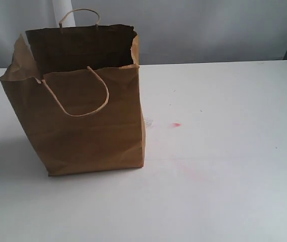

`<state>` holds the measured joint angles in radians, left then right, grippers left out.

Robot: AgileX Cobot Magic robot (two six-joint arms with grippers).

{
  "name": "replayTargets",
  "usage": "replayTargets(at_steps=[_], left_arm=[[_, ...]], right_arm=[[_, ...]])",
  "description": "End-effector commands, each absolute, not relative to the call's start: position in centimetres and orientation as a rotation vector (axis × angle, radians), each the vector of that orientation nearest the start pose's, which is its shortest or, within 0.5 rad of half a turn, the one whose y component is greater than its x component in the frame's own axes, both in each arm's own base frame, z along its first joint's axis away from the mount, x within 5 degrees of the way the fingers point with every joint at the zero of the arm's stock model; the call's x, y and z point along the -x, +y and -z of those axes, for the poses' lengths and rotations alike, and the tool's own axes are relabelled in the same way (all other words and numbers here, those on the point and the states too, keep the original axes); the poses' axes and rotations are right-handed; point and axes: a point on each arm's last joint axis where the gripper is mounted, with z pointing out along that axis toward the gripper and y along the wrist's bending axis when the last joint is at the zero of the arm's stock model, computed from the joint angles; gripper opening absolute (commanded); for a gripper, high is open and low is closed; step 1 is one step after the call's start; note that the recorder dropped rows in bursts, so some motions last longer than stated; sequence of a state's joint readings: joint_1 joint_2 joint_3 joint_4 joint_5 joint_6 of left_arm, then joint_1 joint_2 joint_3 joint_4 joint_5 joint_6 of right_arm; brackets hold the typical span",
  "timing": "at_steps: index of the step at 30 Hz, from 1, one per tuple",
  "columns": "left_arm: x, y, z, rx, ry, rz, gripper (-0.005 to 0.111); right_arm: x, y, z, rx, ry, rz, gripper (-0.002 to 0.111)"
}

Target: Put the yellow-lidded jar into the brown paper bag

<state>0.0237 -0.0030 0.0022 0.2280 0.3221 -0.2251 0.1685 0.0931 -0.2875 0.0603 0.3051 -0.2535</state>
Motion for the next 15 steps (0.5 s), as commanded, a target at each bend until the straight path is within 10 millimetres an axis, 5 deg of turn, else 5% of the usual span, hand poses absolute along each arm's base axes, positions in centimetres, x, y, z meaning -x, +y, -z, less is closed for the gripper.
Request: replayTargets(at_steps=[1,9,15], left_arm=[[-5.4,0.7,-18.5,0.082,1.789,-0.066,0.001],[-5.4,0.7,-18.5,0.082,1.789,-0.066,0.001],[-5.4,0.7,-18.5,0.082,1.789,-0.066,0.001]], right_arm=[[-4.8,0.5,-25.1,0.248,1.529,0.102,0.000],[-5.5,0.5,-20.7,0.259,1.578,0.127,0.000],[-5.6,0.5,-19.6,0.256,1.660,0.107,0.000]])
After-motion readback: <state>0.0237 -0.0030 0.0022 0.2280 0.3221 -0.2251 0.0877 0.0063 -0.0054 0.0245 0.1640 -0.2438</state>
